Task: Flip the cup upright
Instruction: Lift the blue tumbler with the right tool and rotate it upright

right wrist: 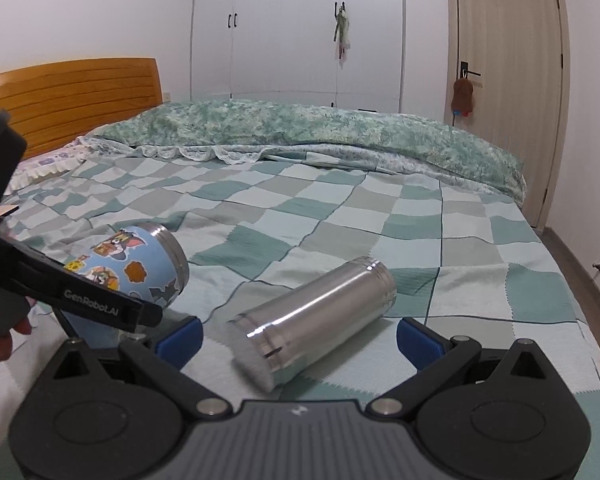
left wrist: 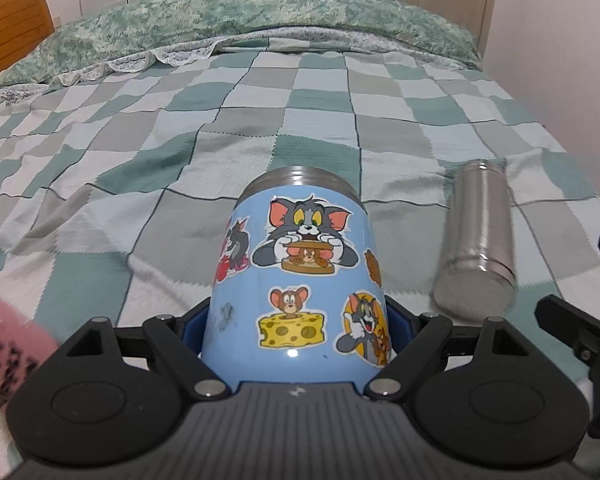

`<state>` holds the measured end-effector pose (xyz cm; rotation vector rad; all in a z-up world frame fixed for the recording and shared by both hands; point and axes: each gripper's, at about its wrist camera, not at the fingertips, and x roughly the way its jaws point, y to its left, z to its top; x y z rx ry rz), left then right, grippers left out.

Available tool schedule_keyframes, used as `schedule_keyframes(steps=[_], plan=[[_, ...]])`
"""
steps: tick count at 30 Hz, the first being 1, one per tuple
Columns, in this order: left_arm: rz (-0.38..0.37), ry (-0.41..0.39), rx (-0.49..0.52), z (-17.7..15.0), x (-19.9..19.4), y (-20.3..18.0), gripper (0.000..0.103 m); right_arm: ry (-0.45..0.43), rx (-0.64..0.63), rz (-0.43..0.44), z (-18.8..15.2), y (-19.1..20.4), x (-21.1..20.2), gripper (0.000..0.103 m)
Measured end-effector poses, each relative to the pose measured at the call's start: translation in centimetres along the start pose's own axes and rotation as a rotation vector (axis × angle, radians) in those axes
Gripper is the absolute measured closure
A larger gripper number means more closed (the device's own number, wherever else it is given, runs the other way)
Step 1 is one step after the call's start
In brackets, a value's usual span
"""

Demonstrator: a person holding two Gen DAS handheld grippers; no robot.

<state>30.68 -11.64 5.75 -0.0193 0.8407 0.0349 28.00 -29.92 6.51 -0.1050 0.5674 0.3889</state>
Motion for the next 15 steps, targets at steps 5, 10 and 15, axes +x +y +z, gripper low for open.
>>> schedule_keyframes(steps=[5, 10, 15], plan=[[-0.027, -0.019, 0.01, -2.2, -4.0, 0.7, 0.019, -0.001, -0.023, 0.0, -1.0, 2.2, -3.2, 0.0], [-0.032, -0.03, 0.02, -5.2, -7.5, 1.6, 0.019, -0.003, -0.037, 0.012, -2.7, 4.2, -6.2, 0.0], [-0.048, 0.007, 0.032, -8.8, -8.8, 2.3, 0.019, 0.002, -0.031, 0.016, -4.8, 5.8, -8.1, 0.0]])
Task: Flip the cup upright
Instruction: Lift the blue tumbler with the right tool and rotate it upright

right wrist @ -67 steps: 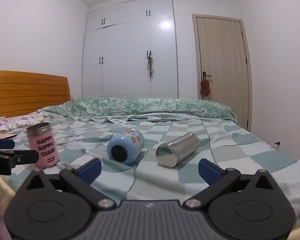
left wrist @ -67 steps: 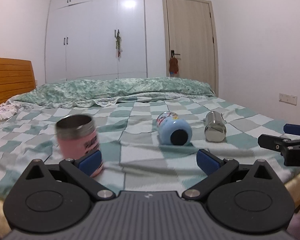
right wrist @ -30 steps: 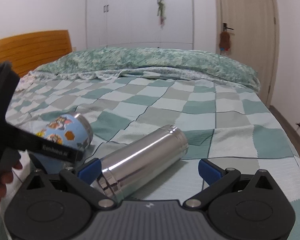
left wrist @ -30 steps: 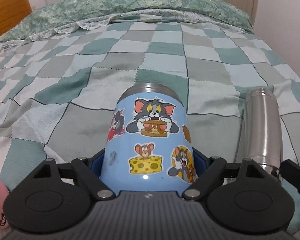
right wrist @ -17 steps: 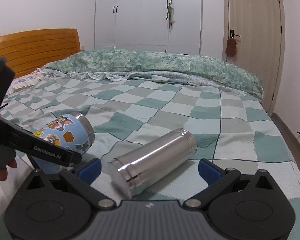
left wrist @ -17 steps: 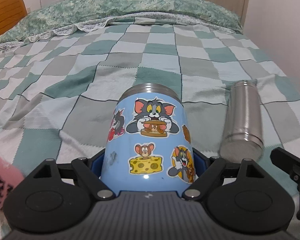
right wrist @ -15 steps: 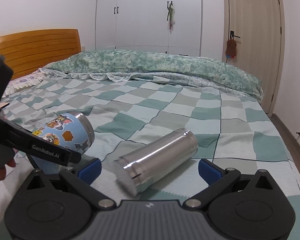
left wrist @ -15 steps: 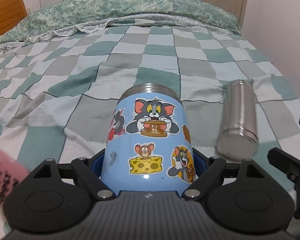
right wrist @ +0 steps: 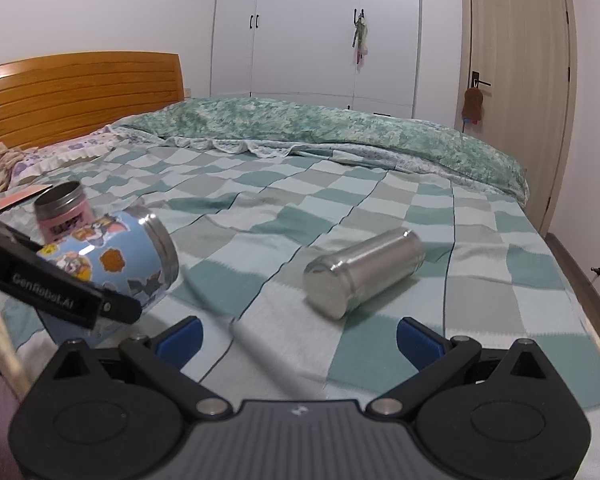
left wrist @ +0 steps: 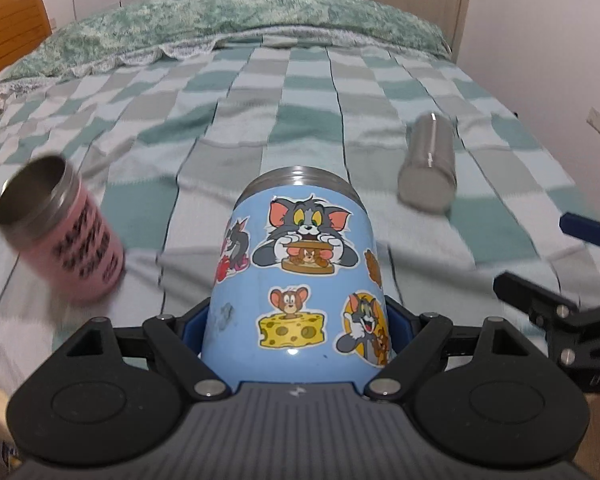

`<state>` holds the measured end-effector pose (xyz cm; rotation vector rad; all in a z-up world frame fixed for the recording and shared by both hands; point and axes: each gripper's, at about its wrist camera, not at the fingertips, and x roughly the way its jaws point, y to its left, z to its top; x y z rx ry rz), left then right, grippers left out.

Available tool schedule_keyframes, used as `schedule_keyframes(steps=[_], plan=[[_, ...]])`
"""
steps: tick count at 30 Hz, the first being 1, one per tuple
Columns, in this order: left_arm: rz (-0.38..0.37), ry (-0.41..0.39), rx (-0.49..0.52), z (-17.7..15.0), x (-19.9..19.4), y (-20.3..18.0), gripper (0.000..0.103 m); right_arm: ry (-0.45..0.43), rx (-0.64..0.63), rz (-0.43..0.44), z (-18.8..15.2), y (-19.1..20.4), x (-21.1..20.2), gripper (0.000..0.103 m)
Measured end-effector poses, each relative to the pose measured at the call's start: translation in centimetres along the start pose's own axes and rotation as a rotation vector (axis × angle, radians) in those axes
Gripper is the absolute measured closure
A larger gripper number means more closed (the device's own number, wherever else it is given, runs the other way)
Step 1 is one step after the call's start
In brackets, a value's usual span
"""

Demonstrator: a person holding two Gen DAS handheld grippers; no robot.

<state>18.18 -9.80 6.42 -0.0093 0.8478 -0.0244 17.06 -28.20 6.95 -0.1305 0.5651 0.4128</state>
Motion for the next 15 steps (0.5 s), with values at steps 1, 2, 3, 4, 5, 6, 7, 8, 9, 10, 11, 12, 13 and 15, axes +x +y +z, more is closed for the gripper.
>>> schedule_keyframes(steps=[1, 2, 3, 4, 5, 6, 7, 8, 9, 10, 11, 12, 13, 15], plan=[[-0.005, 0.009, -0.001, -0.7, 0.0, 0.0, 0.019, 0.004, 0.0, 0.001, -0.4, 0.3, -0.3, 0.0], [-0.011, 0.017, -0.003, -1.3, 0.0, 0.2, 0.019, 0.007, 0.001, 0.002, -0.8, 0.7, -0.6, 0.0], [-0.02, 0.025, -0.006, -1.9, 0.1, 0.2, 0.019, 0.012, 0.004, 0.003, -1.3, 0.9, -0.9, 0.0], [-0.024, 0.029, -0.005, -2.4, 0.2, 0.2, 0.019, 0.019, 0.008, 0.003, -1.7, 1.1, -1.1, 0.0], [-0.022, 0.029, -0.004, -2.9, 0.5, 0.2, 0.019, 0.025, 0.013, 0.002, -2.0, 1.3, -1.2, 0.0], [-0.015, 0.025, 0.0, -3.3, 0.8, 0.1, 0.019, 0.03, 0.019, -0.001, -2.3, 1.4, -1.3, 0.0], [-0.008, 0.013, 0.004, -3.5, 0.9, 0.1, 0.019, 0.037, 0.025, -0.006, -2.5, 1.5, -1.4, 0.0], [0.001, -0.008, 0.012, -3.8, 0.9, -0.1, 0.019, 0.042, 0.032, -0.01, -2.7, 1.6, -1.4, 0.0], [0.01, -0.021, 0.021, -3.9, 0.9, -0.2, 0.019, 0.047, 0.039, -0.014, -2.9, 1.6, -1.5, 0.0], [0.013, -0.023, 0.022, -3.9, 1.0, -0.3, 0.018, 0.051, 0.045, -0.015, -3.0, 1.6, -1.5, 0.0], [0.012, -0.026, 0.023, -4.0, 0.9, -0.3, 0.018, 0.054, 0.049, -0.017, -3.2, 1.8, -1.6, 0.0], [0.005, -0.03, 0.022, -4.0, 0.9, -0.2, 0.018, 0.055, 0.05, -0.019, -3.2, 1.8, -1.7, 0.0], [-0.007, -0.032, 0.018, -4.0, 0.9, -0.1, 0.018, 0.055, 0.05, -0.02, -3.3, 1.9, -1.8, 0.0], [-0.031, -0.037, 0.0, -4.0, 0.8, 0.5, 0.016, 0.056, 0.049, -0.023, -3.3, 2.2, -2.1, 0.0]])
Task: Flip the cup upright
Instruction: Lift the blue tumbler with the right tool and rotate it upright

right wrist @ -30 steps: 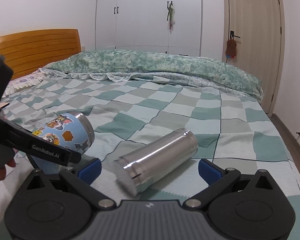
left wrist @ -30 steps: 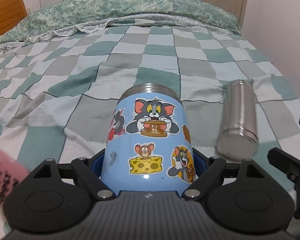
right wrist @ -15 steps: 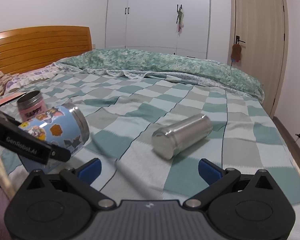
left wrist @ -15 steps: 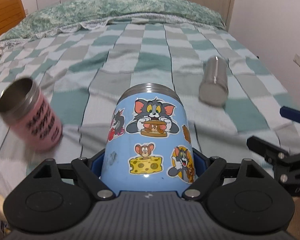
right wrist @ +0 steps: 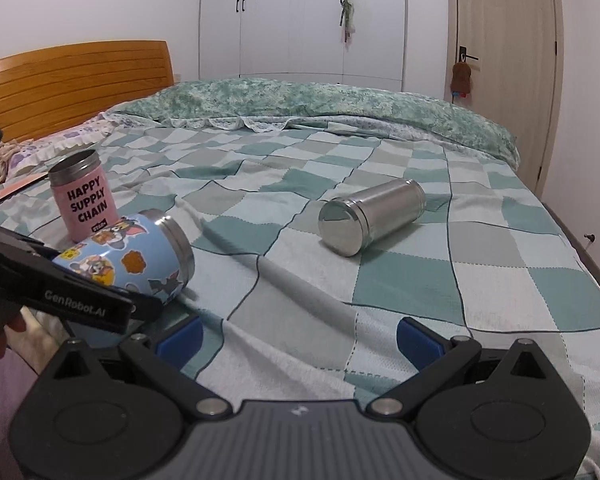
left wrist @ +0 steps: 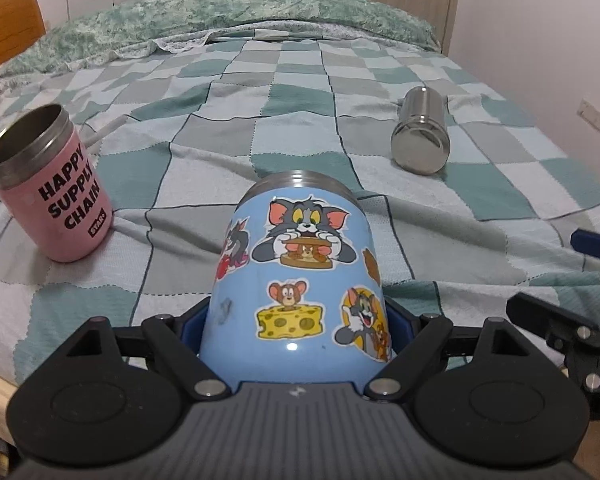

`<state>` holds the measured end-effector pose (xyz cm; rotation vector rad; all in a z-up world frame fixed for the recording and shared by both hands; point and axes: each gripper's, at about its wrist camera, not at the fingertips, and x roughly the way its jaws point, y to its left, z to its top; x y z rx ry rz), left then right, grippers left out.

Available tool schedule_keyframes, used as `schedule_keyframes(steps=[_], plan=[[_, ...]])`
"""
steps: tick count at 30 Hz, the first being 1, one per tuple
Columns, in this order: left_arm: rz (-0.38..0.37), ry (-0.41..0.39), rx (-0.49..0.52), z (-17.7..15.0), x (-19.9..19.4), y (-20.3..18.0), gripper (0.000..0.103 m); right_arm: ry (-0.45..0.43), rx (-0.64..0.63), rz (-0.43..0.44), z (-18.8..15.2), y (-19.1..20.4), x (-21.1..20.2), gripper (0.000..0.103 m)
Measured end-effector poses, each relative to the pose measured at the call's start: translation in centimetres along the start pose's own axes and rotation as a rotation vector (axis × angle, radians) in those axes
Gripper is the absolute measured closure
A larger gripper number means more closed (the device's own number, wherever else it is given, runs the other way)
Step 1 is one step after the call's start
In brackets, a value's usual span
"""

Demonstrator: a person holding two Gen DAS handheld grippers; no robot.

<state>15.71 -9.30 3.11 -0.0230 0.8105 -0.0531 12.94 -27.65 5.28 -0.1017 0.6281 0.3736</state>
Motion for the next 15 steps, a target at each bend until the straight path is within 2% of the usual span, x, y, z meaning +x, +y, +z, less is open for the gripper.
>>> schedule_keyframes(steps=[1, 2, 8, 15], plan=[[-0.017, -0.012, -0.017, 0.0, -0.3, 0.4, 0.01, 0.0, -0.003, -0.003, 0.0, 0.1, -0.2, 0.0], [-0.028, -0.029, -0.028, 0.1, -0.6, 0.7, 0.0, -0.001, -0.005, -0.006, 0.0, 0.3, -0.3, 0.0], [-0.019, -0.146, -0.011, 0.6, -4.4, 2.3, 0.0, -0.019, 0.002, -0.002, 1.0, 1.1, -1.5, 0.0], [0.033, -0.192, -0.009, 0.3, -6.6, 6.8, 0.0, -0.021, 0.001, 0.065, 3.0, 4.6, -0.9, 0.0]])
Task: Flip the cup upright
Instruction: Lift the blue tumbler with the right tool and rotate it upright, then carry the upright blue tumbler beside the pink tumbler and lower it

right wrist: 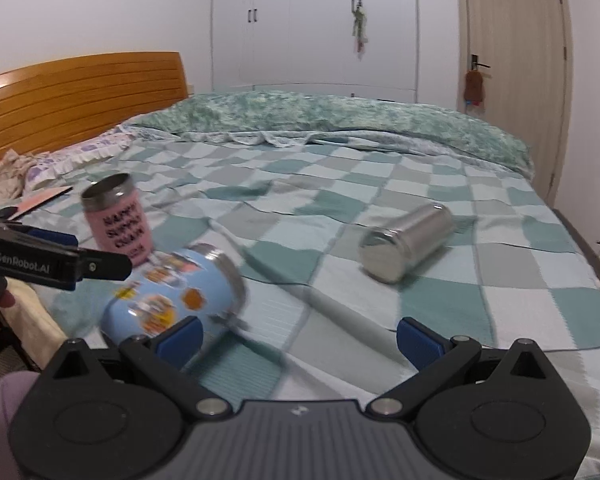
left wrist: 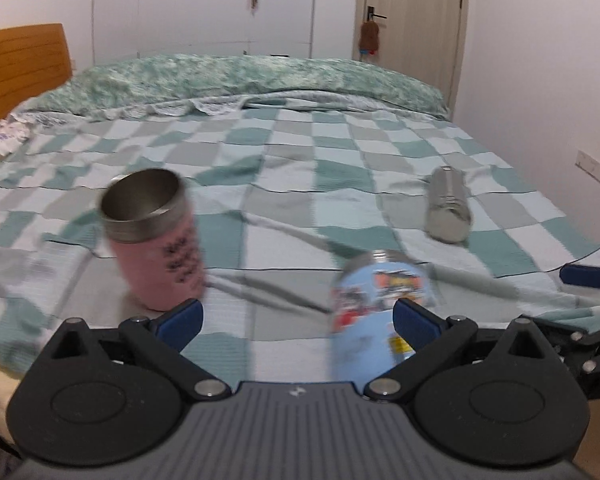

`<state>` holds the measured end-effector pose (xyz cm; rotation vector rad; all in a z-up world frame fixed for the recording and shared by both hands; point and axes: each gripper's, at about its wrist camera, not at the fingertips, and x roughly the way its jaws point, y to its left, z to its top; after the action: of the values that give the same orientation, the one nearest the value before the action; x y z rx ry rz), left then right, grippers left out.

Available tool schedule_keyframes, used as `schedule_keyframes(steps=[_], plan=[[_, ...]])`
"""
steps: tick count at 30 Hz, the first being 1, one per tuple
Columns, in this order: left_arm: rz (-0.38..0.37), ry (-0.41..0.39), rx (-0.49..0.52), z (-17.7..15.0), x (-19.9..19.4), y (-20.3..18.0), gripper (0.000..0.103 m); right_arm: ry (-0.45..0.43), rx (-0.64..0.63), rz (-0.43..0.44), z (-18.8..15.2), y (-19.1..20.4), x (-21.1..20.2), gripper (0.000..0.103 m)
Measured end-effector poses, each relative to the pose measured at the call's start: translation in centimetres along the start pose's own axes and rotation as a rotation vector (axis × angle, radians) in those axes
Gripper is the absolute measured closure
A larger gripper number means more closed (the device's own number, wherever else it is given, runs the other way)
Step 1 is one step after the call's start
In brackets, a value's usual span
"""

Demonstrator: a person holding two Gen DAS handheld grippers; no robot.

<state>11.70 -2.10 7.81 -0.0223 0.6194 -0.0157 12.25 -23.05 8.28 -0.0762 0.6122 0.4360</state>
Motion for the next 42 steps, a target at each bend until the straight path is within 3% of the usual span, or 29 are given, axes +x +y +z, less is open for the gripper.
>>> schedule_keyframes(steps=[10, 15, 23, 32, 37, 42], plan=[[0.074, 0.007, -0.026, -1.8, -0.3, 7.6, 0.0, 0.089, 0.043, 0.064, 2.9, 6.1, 4.9, 0.0], [0.087, 0.002, -0.029, -2.6, -0.4, 9.9, 0.0, 0.17, 0.075, 0.015, 3.5, 7.5, 7.8, 0.0], [0.071, -0.006, -0.029, -3.0, 0.2, 12.1, 0.0, 0.306, 0.178, -0.006, 3.3, 7.6, 11.3, 0.001], [0.065, -0.014, -0.052, -3.5, 0.5, 13.2, 0.0, 0.43, 0.378, 0.052, 2.8, 6.2, 14.3, 0.009], [0.062, -0.018, -0.068, -3.6, 0.4, 13.8, 0.0, 0.439, 0.417, 0.065, 3.2, 5.8, 14.3, 0.012], [0.067, -0.024, -0.083, -3.7, 0.1, 14.2, 0.0, 0.347, 0.389, 0.08, 2.9, 6.0, 12.9, 0.014]])
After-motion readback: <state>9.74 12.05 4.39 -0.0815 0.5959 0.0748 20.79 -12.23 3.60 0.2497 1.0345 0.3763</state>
